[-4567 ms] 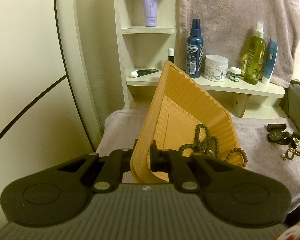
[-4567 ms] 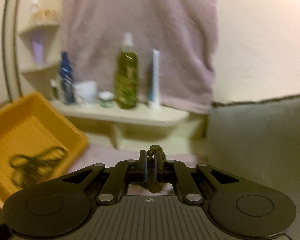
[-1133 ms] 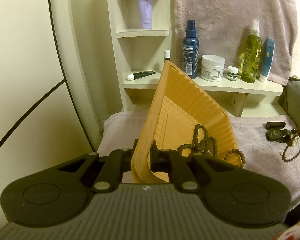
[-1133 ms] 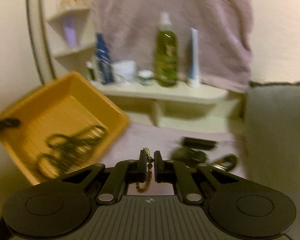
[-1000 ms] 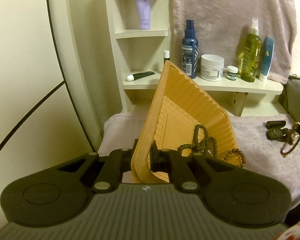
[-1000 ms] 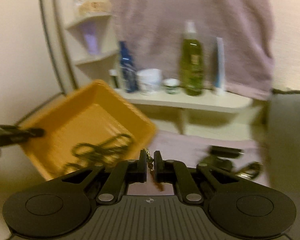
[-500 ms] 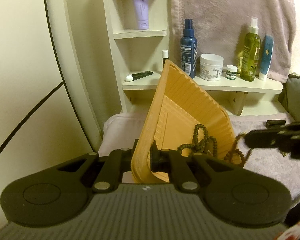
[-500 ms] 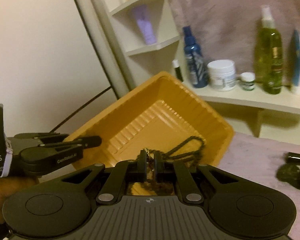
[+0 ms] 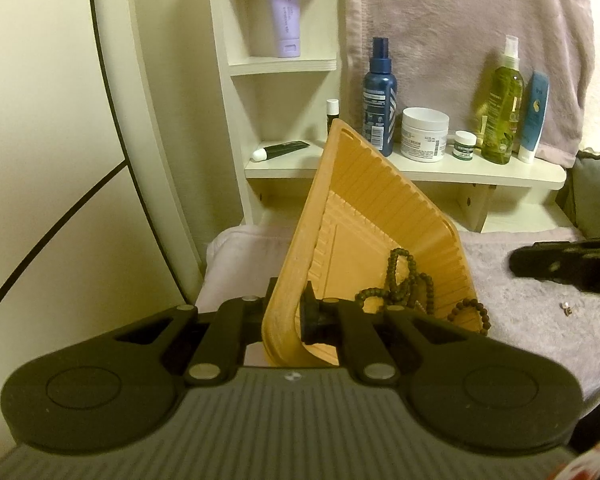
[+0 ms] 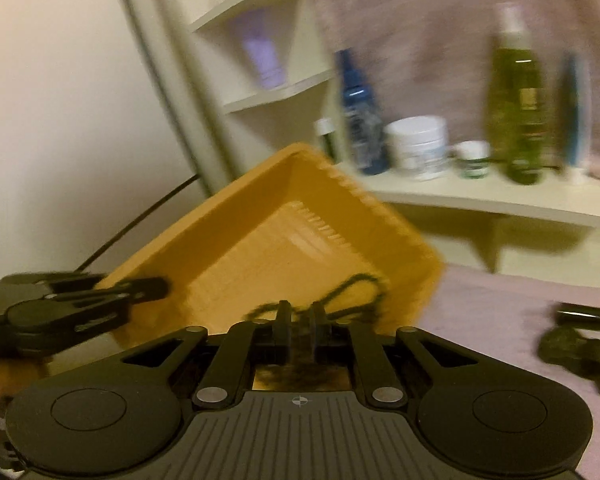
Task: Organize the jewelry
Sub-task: 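Carry the brown bead strand into the orange tray and open the right tool, then grasp the pearl and gold earrings from the towel with the right tool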
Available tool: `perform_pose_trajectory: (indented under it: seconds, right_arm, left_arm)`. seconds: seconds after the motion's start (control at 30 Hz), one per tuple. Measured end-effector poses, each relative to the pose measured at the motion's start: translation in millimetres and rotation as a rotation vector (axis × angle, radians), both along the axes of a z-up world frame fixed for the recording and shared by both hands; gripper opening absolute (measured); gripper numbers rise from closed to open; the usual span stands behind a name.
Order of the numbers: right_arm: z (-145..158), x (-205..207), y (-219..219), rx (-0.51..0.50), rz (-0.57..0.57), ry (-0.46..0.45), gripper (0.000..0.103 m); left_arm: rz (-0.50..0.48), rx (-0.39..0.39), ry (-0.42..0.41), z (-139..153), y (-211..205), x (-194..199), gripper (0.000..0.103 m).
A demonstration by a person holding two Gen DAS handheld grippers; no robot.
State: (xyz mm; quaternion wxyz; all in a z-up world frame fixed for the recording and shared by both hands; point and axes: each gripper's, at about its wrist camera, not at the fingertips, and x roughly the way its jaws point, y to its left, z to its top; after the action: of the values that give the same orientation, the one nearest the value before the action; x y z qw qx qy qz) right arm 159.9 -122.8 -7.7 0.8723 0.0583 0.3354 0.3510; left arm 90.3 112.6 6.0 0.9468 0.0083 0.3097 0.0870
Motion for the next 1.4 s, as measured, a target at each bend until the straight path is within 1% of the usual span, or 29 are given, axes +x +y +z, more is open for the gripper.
perform_pose_trajectory:
  seconds: [0.1,0.17,0.23,0.3,0.33,0.5,0.6,0.8,0.9,1.1,1.17,1.23,1.4]
  right_arm:
    - [-4,-1,-28,-0.021,-0.103,-0.011,0.014]
    - [-8,-2,-45,-0.058,-0.166,-0.024,0.017]
    - [-13,-2,-60,-0.110,-0.225,-0.033,0.028]
    - [-19,-3,-75,-0.153,-0.276,-0.037,0.036]
    - [-22,-4,-80,-0.171,-0.292,-0.035,0.037]
    - [-39,-8,-99,-0.268,-0.347,-0.027,0.037]
    - [-52,-7,-104,-0.289,-0.358,-0.016,0.037]
    - [-71,-2,-101,-0.341,-0.331,-0.031,0.037]
    - [-79,2,-101,-0.347,-0.322,-0.027,0.037]
    - [-89,8,-95,-0.359,-0.283,-0.051,0.037]
    - [-92,11,-94,-0.365,-0.279,-0.056,0.035]
    - [-94,14,-93,-0.365,-0.281,-0.053,0.030]
    - [-98,18,-93,-0.362,-0.274,-0.058,0.026]
  left_arm:
    - [0.001,-0.002,0.001,0,0,1,0.007]
    - [0.001,-0.002,0.003,0,1,1,0.007]
    - [0.001,-0.003,0.005,0,1,1,0.007]
    - [0.001,-0.004,0.007,0,1,2,0.007]
    - [0.001,-0.004,0.006,0,1,2,0.007]
    - [-0.001,0.000,0.007,1,0,2,0.007]
    - [-0.002,0.000,0.011,0,0,2,0.007]
    - [0.000,0.001,0.016,1,0,4,0.007]
    - [0.000,0.001,0.016,1,0,4,0.007]
    - [-0.001,0.006,0.020,2,-1,6,0.007]
    - [-0.001,0.008,0.020,2,-1,6,0.007]
    - [0.001,0.008,0.021,2,-1,6,0.007]
    - [0.003,0.010,0.024,2,-2,7,0.007]
